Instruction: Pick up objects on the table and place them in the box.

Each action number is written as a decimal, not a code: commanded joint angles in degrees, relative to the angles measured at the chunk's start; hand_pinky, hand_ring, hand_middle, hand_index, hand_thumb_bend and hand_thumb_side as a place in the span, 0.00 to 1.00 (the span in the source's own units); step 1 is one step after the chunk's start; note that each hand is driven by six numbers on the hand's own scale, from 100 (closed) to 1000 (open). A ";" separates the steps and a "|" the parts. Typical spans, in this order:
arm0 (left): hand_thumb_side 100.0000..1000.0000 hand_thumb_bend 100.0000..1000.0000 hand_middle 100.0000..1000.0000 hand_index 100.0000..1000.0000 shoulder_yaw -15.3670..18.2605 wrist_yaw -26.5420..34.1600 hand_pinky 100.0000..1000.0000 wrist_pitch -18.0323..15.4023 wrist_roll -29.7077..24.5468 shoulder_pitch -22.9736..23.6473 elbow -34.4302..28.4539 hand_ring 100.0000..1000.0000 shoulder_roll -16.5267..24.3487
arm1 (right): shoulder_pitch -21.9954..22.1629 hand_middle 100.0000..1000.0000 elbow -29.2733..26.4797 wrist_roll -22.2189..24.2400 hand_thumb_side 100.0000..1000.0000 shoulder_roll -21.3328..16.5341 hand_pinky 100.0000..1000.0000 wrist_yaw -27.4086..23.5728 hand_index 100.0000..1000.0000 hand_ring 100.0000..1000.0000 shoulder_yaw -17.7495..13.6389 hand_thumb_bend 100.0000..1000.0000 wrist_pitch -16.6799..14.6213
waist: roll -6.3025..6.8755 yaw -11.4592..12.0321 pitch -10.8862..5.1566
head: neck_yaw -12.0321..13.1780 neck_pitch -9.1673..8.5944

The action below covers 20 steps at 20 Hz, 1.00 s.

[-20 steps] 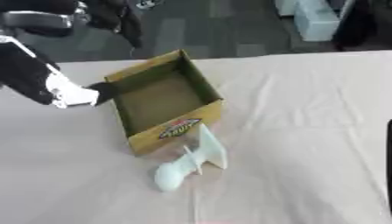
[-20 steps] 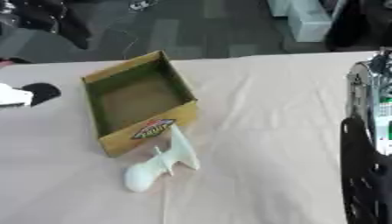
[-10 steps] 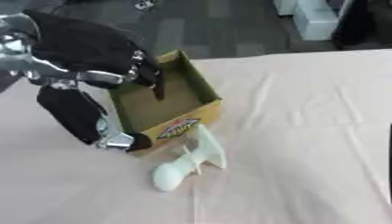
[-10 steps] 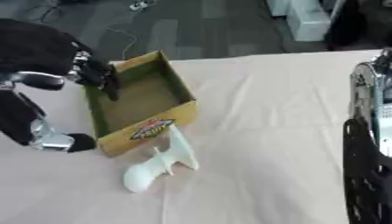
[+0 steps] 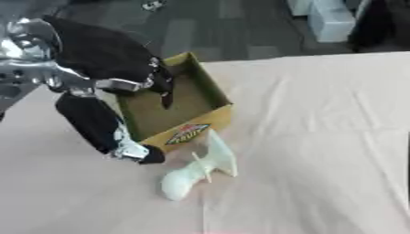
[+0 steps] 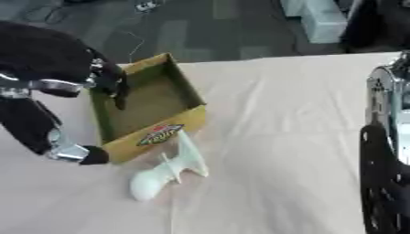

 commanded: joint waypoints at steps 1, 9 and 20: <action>0.94 0.35 0.74 0.77 -0.49 -0.65 0.47 0.82 0.04 -0.85 -0.32 0.73 -0.13 | -1.22 0.54 -0.75 -0.05 0.89 -0.23 0.65 0.20 0.68 0.54 0.06 0.00 -0.06 | 0.02 -0.08 -0.56 | 0.75 -0.02; 0.96 0.33 0.75 0.78 -3.43 -3.63 0.41 3.82 0.04 2.79 -0.32 0.73 -2.24 | -1.64 0.54 -0.75 -0.37 0.90 0.10 0.65 0.44 0.68 0.53 0.16 0.00 -0.16 | -0.03 -0.52 -0.31 | 1.13 -0.02; 0.95 0.34 0.70 0.77 -6.13 -5.80 0.16 5.38 0.04 2.91 -0.32 0.56 -3.45 | -1.56 0.54 -0.75 -0.40 0.90 0.06 0.65 0.48 0.68 0.53 0.17 0.00 -0.11 | -0.10 -0.48 -0.37 | 1.85 -0.02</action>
